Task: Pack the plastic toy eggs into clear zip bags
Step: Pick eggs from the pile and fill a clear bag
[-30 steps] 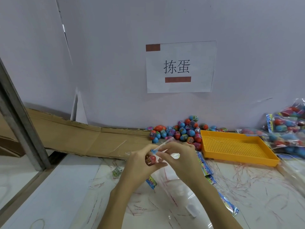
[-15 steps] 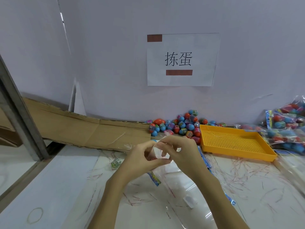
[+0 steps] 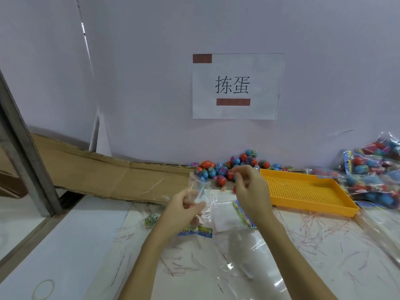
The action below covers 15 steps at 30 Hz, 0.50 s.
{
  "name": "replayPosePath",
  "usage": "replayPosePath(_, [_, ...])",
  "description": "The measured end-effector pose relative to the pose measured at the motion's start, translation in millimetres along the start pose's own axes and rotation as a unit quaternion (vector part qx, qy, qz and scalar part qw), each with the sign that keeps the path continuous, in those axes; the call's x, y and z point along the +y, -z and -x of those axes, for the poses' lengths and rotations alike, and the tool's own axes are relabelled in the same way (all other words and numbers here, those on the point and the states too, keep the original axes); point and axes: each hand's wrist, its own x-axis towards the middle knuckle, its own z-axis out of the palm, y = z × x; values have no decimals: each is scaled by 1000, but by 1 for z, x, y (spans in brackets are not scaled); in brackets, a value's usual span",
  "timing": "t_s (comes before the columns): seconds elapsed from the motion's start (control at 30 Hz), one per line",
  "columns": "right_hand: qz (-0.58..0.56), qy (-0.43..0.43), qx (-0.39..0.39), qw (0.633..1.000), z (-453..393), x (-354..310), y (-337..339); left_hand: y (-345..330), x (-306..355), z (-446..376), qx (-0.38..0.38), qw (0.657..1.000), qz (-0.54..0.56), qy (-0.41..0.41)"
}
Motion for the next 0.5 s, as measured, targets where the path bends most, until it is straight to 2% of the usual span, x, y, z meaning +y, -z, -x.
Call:
replayPosePath(0.07, [135, 1, -92, 987, -11, 11, -3, 1, -4, -3, 26, 1000, -6, 0])
replayPosePath(0.13, [257, 11, -187, 948, -19, 19, -7, 2, -5, -5, 36, 999, 0, -4])
replayPosePath(0.2, [352, 39, -235, 905, -25, 24, -10, 2, -5, -6, 41, 999, 9, -4])
replayPosePath(0.27, [409, 67, -247, 876, -28, 27, -11, 2, -5, -6, 44, 999, 11, -4])
replayPosePath(0.4, [406, 99, -217, 882, -30, 28, -13, 3, -2, -4, 39, 999, 0, -8])
replayPosePath(0.5, [318, 90, -165, 929, -27, 25, -17, 4, -1, -2, 23, 999, -32, -23])
